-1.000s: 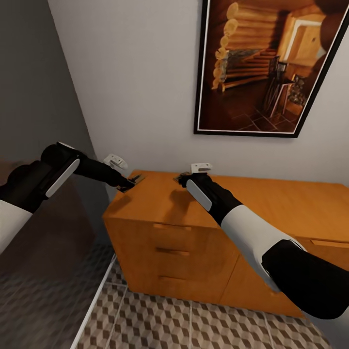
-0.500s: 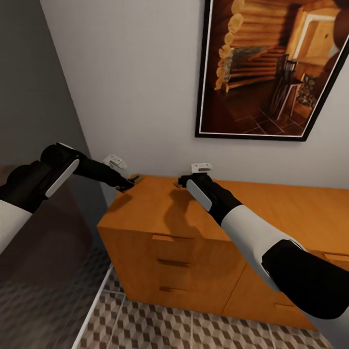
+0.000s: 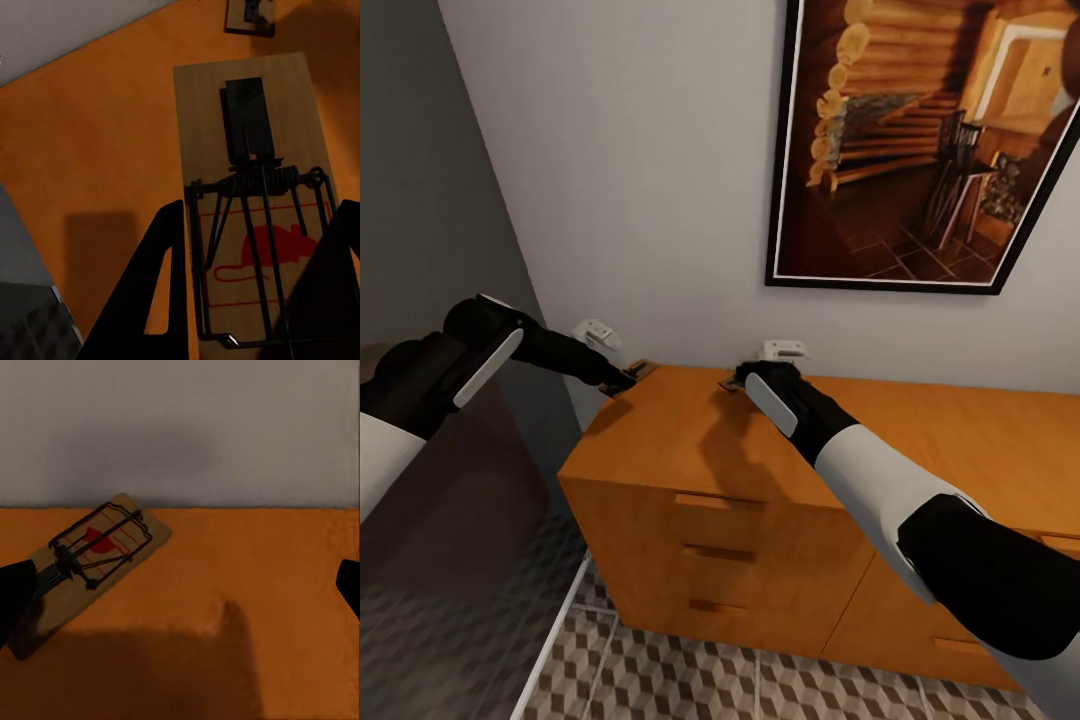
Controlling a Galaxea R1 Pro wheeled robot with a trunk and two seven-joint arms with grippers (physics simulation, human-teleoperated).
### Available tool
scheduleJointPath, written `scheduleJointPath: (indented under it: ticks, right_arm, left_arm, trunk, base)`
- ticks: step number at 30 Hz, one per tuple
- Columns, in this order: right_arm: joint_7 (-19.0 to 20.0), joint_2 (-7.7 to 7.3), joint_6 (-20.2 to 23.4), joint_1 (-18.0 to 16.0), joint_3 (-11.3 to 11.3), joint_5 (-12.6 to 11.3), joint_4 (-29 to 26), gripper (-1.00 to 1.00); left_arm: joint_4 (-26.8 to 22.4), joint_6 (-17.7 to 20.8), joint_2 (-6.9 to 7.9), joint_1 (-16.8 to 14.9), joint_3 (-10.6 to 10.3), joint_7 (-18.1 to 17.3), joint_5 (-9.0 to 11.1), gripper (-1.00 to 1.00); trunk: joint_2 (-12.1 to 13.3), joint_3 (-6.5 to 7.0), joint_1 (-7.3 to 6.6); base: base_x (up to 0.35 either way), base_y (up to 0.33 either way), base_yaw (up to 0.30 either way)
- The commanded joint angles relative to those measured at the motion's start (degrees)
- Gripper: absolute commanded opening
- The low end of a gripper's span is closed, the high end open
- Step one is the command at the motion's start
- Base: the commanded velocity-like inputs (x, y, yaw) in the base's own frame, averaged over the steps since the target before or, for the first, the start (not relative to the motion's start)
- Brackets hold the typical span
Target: Take the four mousetraps from the cabinet in the bathroom and place them on the bathroom floor. Make sure all four end up on the same floor surface, and ensure that at least two of them are either under or directly next to the same bathroom sink.
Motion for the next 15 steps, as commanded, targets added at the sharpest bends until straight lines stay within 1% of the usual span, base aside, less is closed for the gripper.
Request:
scheduleJointPath:
  ticks: [1,2,5,7,10,15]
  right_arm:
    - [-2.2,0.01,-1.1,0.0,0.3,-1.0,0.0,1.0]
    - [-4.4,0.06,-3.2,0.0,0.3,-2.9,0.1,1.0]
    - [-8.1,0.09,-6.4,0.0,0.5,-7.8,0.2,1.0]
    - [-9.8,0.09,-7.8,0.1,0.6,-10.1,0.2,1.0]
    - [-10.7,0.1,-8.7,0.1,0.7,-11.2,0.1,1.0]
    - [-11.0,0.1,-9.0,0.1,0.7,-11.6,0.1,1.0]
  left_arm:
    - [0.0,0.1,0.05,-0.1,-0.1,0.0,-0.1,-1.0]
    - [0.0,0.1,0.06,-0.1,-0.1,0.0,-0.1,-1.0]
    - [0.0,0.1,0.06,-0.1,-0.1,-0.1,-0.1,-1.0]
    - [0.0,0.1,0.08,-0.1,-0.1,0.0,-0.1,-1.0]
    - [0.0,0.1,0.13,-0.1,-0.1,0.0,-0.1,-1.0]
    - [0.0,0.1,0.14,0.0,-0.2,-0.1,-0.1,-1.0]
  trunk:
    - [0.0,-0.06,0.0]
    - [0.0,-0.06,0.0]
    - [0.0,-0.06,0.0]
    - [0.0,-0.06,0.0]
    - [0.0,-0.06,0.0]
    - [0.0,-0.06,0.0]
  base:
    - [0.0,0.0,0.0]
    - [0.0,0.0,0.0]
    - [0.0,0.0,0.0]
    - [0.0,0.0,0.0]
    - [0.0,0.0,0.0]
    - [0.0,0.0,0.0]
